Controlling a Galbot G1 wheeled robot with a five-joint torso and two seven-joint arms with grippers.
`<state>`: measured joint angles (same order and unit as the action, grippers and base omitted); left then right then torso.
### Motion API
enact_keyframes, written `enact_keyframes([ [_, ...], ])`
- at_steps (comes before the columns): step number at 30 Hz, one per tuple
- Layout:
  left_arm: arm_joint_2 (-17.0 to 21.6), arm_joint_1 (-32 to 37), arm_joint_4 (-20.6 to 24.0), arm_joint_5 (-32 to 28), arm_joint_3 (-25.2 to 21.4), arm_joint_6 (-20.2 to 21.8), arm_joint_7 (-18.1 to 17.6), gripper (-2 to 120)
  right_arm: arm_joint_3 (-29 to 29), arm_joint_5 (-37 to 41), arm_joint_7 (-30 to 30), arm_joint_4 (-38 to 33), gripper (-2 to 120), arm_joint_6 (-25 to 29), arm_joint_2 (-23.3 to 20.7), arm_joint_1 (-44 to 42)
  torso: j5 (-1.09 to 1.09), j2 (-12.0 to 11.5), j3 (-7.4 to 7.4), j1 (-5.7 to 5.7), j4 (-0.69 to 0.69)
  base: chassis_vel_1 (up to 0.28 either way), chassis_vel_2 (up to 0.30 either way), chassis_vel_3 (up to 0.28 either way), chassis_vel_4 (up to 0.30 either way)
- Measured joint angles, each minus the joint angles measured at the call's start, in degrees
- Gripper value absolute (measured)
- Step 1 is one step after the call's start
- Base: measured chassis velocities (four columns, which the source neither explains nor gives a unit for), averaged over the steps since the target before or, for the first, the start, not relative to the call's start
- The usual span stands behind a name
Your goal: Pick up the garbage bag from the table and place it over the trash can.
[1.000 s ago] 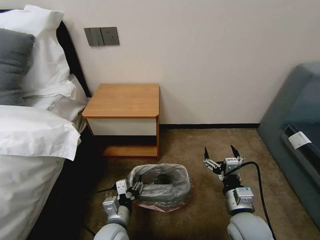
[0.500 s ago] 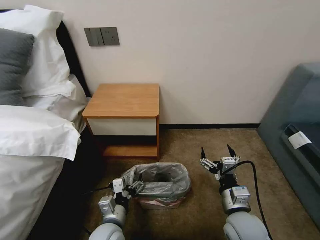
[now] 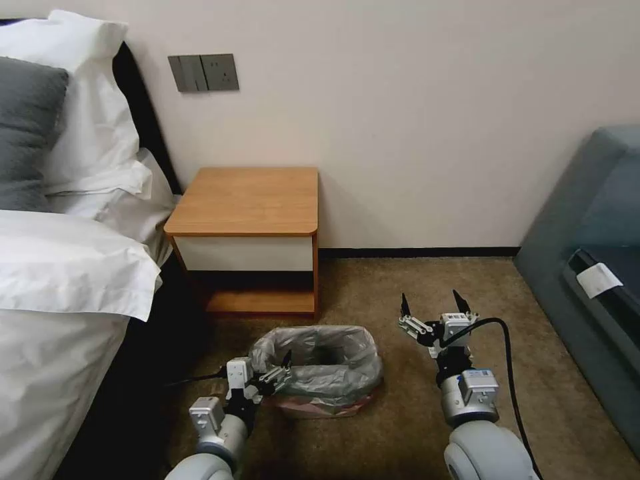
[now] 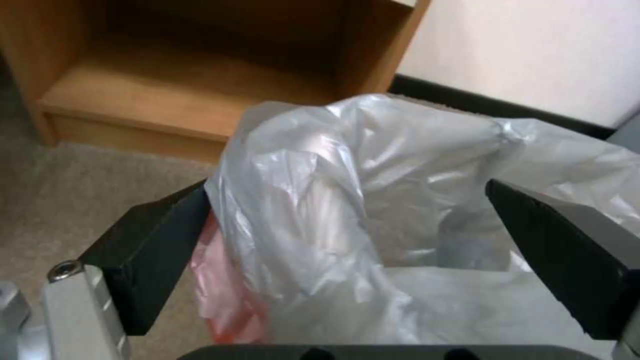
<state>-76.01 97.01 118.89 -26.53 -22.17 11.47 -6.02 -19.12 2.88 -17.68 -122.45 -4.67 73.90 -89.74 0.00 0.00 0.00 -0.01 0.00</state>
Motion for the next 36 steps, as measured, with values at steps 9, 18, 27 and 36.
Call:
enact_keyframes([
  [9,-0.1,0.4,0.2,-0.3,-2.4,-1.4,-0.5,100,0.7,0.1,0.0,0.2,100,-0.1,-0.1,0.4,-0.01,0.0,0.00,0.00,0.00,0.000,0.000,0.000,0.000],
  [18,-0.2,0.3,0.1,-0.3,-4.2,-3.0,-0.8,100,0.8,0.5,0.0,0.2,100,-0.2,-0.4,0.6,0.00,0.0,0.00,0.01,0.00,0.000,0.000,0.000,0.000],
  [27,0.4,2.2,5.8,3.9,-11.9,-6.7,0.6,100,0.2,0.9,0.6,-1.9,100,-0.5,-0.2,-0.8,-0.01,0.0,0.00,0.00,0.00,0.000,0.000,0.000,0.000],
  [36,0.7,7.4,16.3,10.7,-15.4,-9.7,3.0,100,-4.0,-1.9,5.5,-5.9,100,3.6,2.9,-9.3,0.00,0.0,0.00,0.00,-0.01,0.000,0.000,0.000,0.000],
])
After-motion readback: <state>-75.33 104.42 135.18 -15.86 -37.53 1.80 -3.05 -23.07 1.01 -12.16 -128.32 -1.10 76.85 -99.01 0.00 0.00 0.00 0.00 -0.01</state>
